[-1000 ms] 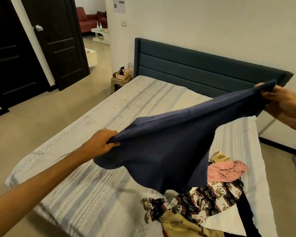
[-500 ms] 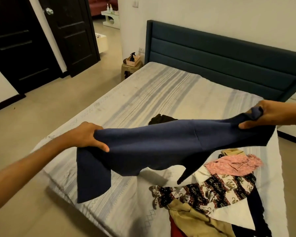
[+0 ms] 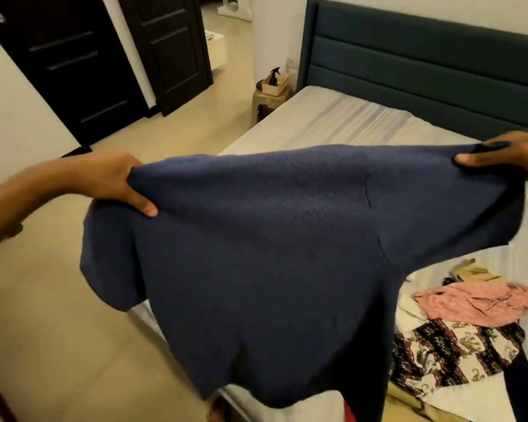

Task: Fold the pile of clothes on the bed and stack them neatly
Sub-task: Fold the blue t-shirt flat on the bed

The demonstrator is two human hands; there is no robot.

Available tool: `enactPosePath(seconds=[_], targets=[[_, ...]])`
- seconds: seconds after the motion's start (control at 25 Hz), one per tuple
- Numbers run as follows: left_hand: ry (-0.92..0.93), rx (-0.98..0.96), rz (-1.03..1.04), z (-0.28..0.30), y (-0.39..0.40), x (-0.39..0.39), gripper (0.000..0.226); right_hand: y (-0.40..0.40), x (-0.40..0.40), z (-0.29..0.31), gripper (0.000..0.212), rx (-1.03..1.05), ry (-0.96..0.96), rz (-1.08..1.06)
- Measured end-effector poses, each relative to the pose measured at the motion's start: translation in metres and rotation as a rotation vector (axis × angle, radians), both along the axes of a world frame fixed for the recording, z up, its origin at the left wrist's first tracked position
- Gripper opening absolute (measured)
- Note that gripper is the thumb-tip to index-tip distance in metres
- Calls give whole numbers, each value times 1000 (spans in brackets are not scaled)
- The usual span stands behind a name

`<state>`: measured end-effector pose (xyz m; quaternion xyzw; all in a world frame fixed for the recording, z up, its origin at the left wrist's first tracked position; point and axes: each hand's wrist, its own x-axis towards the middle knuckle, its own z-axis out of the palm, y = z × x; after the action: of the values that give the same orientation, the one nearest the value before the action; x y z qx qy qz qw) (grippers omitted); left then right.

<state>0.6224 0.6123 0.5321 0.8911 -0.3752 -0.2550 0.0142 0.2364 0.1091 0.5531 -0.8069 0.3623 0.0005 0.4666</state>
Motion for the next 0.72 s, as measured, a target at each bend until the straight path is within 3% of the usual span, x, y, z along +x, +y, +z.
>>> enactPosePath(seconds=[0.12,0.16,0.28,0.4,0.48,0.6,0.64,0.72], targets=[[-241,-25,-11,-71,-42,67,45,14,85,-62,36,-51,131,-12],[-312,-76,10,-104,-53,86,41,10,112,-95,41,-86,89,-49],[-358,-265,246,-235,-74,129,52,-2,187,-234,60,-272,100,-250],[-159,-302,486,-392,-55,97,67,52,213,-380,89,-440,236,-356],[20,-261,537,-492,-8,36,74,114,180,-483,92,-273,362,-249],[213,-100,804,-610,87,-51,96,215,98,-620,97,148,643,-84],[288,-87,916,-634,110,-71,107,246,78,-649,102,180,712,-84],[501,-148,1140,-667,140,-104,106,288,53,-687,95,10,771,-112]])
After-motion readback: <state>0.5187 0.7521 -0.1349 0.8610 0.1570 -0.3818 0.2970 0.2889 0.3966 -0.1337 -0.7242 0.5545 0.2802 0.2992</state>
